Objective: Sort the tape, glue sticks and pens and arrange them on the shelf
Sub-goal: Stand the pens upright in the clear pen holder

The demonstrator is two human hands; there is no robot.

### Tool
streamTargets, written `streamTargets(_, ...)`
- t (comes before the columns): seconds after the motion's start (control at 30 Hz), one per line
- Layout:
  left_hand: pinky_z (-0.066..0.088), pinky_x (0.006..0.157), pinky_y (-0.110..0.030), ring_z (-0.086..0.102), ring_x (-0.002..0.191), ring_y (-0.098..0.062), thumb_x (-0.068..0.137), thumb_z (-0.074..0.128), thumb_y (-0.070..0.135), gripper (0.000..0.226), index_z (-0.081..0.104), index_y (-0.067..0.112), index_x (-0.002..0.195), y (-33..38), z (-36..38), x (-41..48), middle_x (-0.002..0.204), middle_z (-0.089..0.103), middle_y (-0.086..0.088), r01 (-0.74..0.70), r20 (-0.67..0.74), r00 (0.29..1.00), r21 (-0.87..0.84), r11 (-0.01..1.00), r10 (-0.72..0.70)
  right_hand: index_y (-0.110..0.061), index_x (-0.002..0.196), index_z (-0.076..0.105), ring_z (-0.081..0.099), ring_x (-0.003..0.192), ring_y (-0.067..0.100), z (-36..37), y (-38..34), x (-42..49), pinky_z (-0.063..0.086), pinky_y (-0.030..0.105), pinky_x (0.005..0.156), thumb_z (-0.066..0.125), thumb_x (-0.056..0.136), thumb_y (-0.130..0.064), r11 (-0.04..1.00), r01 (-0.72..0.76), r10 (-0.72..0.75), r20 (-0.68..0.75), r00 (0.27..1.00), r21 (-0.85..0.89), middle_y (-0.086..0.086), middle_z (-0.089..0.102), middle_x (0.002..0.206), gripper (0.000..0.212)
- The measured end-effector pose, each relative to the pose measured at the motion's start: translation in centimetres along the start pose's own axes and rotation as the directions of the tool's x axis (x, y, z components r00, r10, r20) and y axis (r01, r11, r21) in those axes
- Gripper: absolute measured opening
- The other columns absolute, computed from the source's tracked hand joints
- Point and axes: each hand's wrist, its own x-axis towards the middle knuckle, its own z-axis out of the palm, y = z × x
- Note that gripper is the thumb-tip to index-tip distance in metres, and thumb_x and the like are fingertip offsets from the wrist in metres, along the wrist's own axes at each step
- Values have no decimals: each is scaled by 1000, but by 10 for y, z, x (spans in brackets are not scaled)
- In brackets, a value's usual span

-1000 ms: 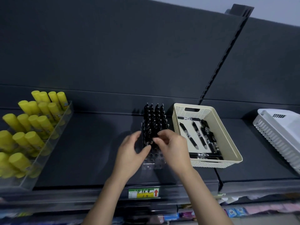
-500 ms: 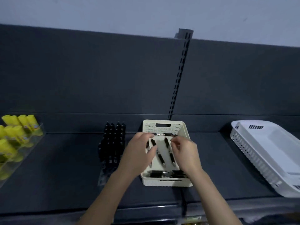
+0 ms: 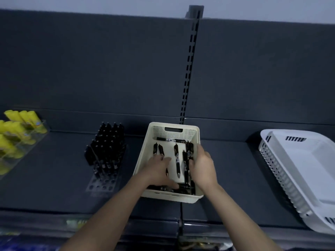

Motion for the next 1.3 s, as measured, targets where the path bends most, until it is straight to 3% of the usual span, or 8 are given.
streamTargets(0.1, 17, 117, -38, -1, 146, -24, 66, 80, 50, 114, 9, 26, 153, -3, 8, -1, 160, -4, -7, -89, 100, 992, 65, 994, 82, -12, 131, 42, 55, 93, 29, 2, -2, 0, 45, 29, 68, 45, 85, -1, 1000, -1, 1, 30, 1000, 1, 17, 56, 103, 47)
streamTargets(0.3, 17, 116, -46, -2, 146, -26, 70, 76, 44, 110, 2, 35, 151, 5, 0, 0, 160, -9, -2, -193, 158, 975, 239, 952, 158, -14, 135, 40, 56, 97, 33, 0, -2, 0, 49, 34, 74, 44, 86, -1, 999, -34, 34, 22, 999, -6, 17, 54, 109, 51)
streamTargets(0.5, 39, 100, -45, 40, 121, -28, 78, 66, 38, 54, 45, 22, 125, 14, 0, -7, 127, 42, -7, -336, 90, 939, 444, 830, 332, -12, 134, 40, 59, 95, 33, -1, -2, -2, 46, 32, 74, 46, 84, 2, 999, -49, 49, 11, 999, -3, 16, 54, 113, 52)
streamTargets(0.7, 47, 82, -36, 53, 100, -26, 84, 50, 5, 35, 51, 9, 119, 19, -1, -4, 117, 48, -8, -298, -84, 934, 355, 886, 347, -13, 135, 42, 59, 97, 31, 2, 0, -2, 47, 32, 78, 43, 84, 5, 999, -41, 41, -18, 999, -17, 15, 56, 116, 53)
streamTargets(0.83, 45, 65, -31, 55, 83, -19, 89, 46, 4, 18, 46, 15, 104, 14, -12, 4, 105, 52, -6, -248, -209, 946, 18, 969, 246, -15, 133, 42, 58, 101, 31, 2, -1, -3, 47, 33, 81, 45, 86, 0, 999, -38, 39, -33, 999, 3, 13, 57, 117, 50)
streamTargets(0.93, 38, 51, -30, 55, 69, -17, 91, 45, 10, 6, 44, 12, 96, 10, -25, 14, 89, 56, -6, -55, -328, 944, -248, 967, -30, -16, 135, 39, 58, 101, 31, 2, -2, -3, 48, 36, 81, 48, 88, -4, 999, -50, 51, -44, 998, 13, 13, 56, 118, 50)
streamTargets(1.1, 43, 66, -31, 54, 90, -27, 91, 47, 17, 19, 48, 5, 106, 9, -23, 32, 112, 55, -15, 226, -221, 940, -162, 960, -259, -16, 135, 36, 60, 97, 25, 3, -4, -5, 49, 30, 77, 51, 92, -12, 997, -62, 64, -57, 996, 46, 11, 57, 117, 46)
streamTargets(1.3, 41, 91, -40, 41, 120, -35, 83, 64, 34, 57, 37, 9, 126, 39, -8, 48, 128, 40, -15, 245, -151, 947, -224, 943, -282, -13, 136, 34, 59, 97, 27, 2, -7, -3, 50, 34, 76, 46, 92, -9, 998, -61, 62, -41, 997, 11, 12, 58, 115, 47)
